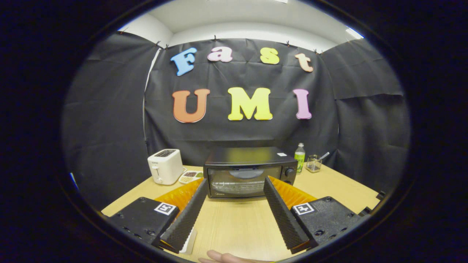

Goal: Open the toaster oven, put the food inside, and close the toaster oven door.

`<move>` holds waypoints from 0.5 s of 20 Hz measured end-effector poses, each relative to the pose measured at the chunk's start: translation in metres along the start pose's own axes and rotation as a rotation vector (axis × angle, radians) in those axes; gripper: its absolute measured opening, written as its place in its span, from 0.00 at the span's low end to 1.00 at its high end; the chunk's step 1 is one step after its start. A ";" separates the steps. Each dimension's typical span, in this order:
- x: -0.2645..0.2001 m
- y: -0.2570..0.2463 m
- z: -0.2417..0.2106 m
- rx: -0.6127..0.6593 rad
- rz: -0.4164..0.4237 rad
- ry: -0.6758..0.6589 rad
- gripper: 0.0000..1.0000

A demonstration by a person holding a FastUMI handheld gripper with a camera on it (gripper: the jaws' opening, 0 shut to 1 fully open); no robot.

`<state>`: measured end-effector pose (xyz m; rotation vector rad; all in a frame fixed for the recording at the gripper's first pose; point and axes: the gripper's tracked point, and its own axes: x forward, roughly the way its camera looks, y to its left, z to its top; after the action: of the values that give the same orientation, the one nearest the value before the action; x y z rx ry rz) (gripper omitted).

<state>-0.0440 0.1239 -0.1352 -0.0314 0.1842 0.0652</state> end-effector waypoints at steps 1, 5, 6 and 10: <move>-0.015 -0.005 0.014 0.000 0.000 -0.018 1.00; -0.059 -0.032 0.055 0.049 -0.027 -0.080 1.00; -0.067 -0.040 0.062 0.058 -0.037 -0.082 1.00; -0.095 -0.064 0.094 0.106 -0.060 -0.136 1.00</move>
<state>-0.1156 0.0572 -0.0235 0.0735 0.0509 -0.0022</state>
